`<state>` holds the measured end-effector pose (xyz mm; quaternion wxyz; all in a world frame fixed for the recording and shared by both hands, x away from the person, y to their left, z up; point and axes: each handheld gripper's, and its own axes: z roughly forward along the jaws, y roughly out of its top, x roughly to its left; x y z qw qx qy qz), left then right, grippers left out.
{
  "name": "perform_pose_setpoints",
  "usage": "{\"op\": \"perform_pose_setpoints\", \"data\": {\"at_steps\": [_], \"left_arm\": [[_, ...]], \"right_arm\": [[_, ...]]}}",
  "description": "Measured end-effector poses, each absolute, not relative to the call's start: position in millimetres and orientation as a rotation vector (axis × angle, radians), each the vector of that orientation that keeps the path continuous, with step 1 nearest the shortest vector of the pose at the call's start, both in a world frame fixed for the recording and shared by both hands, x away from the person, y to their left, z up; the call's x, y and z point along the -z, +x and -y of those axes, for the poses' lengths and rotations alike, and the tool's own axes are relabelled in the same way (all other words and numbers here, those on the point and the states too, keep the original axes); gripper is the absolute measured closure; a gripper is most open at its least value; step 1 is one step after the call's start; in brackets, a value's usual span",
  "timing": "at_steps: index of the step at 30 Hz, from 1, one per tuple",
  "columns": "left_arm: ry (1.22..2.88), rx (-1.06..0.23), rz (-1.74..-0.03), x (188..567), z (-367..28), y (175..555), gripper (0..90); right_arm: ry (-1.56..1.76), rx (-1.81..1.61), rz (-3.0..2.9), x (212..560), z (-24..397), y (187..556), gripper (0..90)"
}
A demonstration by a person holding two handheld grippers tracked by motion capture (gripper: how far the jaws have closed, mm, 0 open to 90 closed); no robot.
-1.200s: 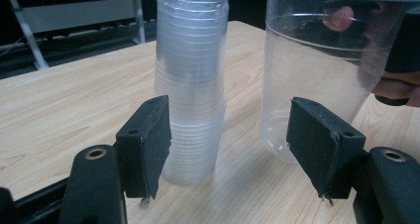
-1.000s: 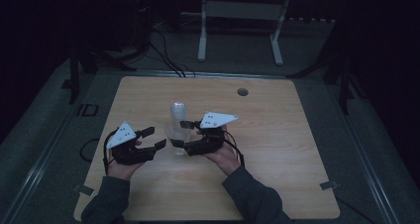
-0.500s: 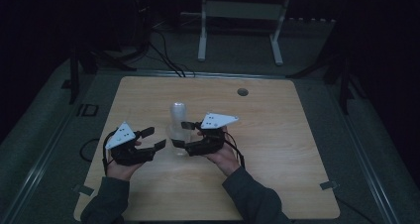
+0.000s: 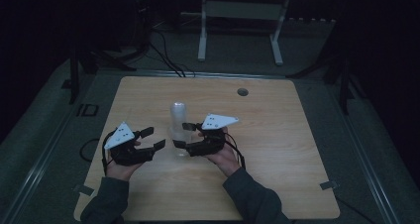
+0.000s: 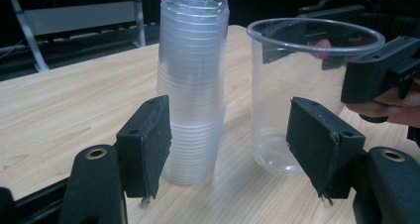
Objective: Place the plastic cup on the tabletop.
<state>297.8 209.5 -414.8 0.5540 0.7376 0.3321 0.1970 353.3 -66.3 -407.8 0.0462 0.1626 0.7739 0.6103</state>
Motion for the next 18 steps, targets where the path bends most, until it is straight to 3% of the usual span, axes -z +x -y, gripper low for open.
{"op": "perform_pose_setpoints", "data": {"at_steps": [18], "left_arm": [[1.732,-0.467,-0.791,415.1,-213.0,299.0,34.2]], "right_arm": [[0.496,-1.839,-2.372,414.5,67.2,354.6,28.8]]}}
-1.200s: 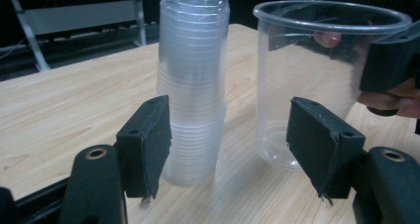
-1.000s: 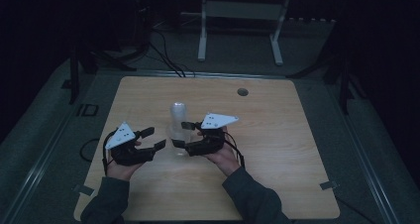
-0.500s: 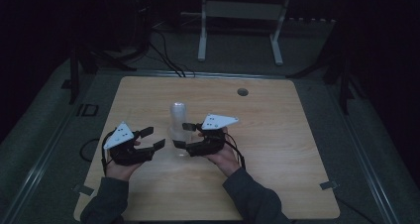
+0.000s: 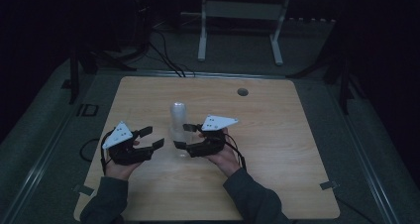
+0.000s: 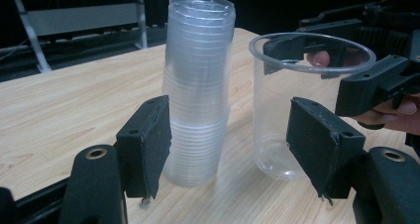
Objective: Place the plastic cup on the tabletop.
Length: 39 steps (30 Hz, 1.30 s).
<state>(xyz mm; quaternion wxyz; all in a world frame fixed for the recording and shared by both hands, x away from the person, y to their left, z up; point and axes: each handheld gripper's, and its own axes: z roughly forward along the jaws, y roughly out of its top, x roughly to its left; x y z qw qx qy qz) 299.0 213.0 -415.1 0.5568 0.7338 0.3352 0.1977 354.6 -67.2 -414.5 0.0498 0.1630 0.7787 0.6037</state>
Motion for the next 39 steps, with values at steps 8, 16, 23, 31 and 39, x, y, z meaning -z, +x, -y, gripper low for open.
{"op": "perform_pose_setpoints", "data": {"at_steps": [8,16,23,31,39], "left_arm": [[1.727,-0.469,-0.790,414.0,-213.2,298.1,34.2],[1.723,-0.472,-0.789,413.2,-213.8,297.8,34.2],[1.719,-0.474,-0.788,412.5,-214.9,297.4,34.2],[1.715,-0.471,-0.790,412.6,-214.9,297.2,34.2],[1.717,-0.469,-0.788,413.0,-214.6,297.5,34.2]], "right_arm": [[0.505,-1.829,-2.378,419.6,67.4,354.5,28.9],[0.517,-1.837,-2.381,427.4,66.1,355.8,28.9],[0.518,-1.838,-2.384,431.0,66.0,357.0,28.9],[0.532,-1.844,-2.387,437.2,64.9,358.7,28.8],[0.505,-1.814,-2.390,441.5,61.4,358.5,28.8]]}}
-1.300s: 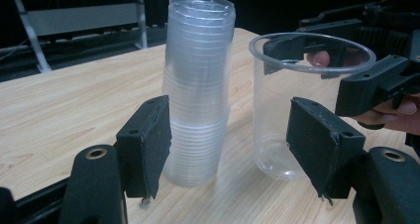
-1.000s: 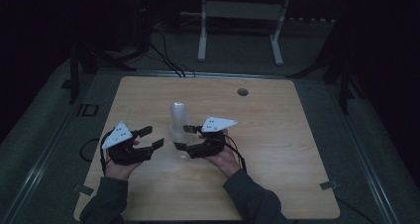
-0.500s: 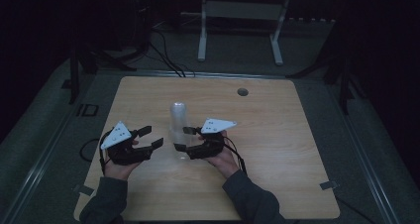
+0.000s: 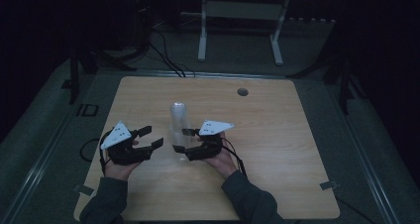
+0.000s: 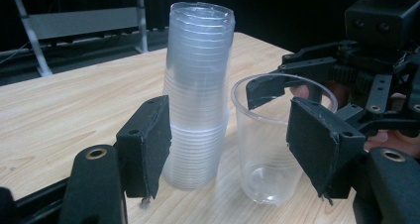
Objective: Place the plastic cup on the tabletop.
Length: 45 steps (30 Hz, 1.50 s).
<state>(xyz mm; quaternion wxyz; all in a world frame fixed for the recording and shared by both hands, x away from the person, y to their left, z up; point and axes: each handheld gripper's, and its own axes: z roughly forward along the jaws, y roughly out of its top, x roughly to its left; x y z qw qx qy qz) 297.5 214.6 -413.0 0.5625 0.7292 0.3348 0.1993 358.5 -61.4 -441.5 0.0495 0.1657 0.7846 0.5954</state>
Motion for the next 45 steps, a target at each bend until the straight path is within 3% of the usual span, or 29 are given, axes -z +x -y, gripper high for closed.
{"op": "perform_pose_setpoints", "data": {"at_steps": [45], "left_arm": [[1.716,-0.466,-0.792,414.2,-214.6,297.9,34.2]], "right_arm": [[0.507,-1.708,-2.441,474.0,44.9,363.7,28.1]]}}
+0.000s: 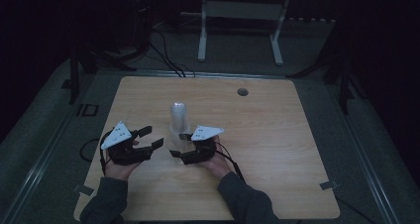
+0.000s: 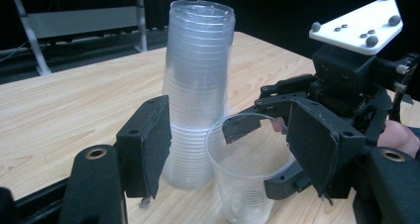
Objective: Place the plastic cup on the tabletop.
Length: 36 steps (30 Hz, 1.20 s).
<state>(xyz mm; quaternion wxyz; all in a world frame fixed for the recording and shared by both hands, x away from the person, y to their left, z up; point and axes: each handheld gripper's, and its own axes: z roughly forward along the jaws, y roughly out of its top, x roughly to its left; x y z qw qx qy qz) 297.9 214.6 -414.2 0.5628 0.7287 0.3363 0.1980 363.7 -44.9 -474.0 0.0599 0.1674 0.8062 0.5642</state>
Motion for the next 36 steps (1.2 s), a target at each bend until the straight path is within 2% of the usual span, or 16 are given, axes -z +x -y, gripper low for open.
{"op": "perform_pose_setpoints", "data": {"at_steps": [14,25,36], "left_arm": [[1.713,-0.463,-0.789,414.4,-214.5,297.5,34.1],[1.710,-0.463,-0.789,414.3,-215.0,297.2,34.1],[1.706,-0.463,-0.789,414.3,-216.0,296.9,34.1]], "right_arm": [[0.499,-1.673,-2.470,480.0,45.5,363.7,25.0],[0.504,-1.614,-2.509,482.4,45.7,360.5,13.9],[0.503,-1.580,-2.511,479.6,53.0,356.6,12.5]]}}
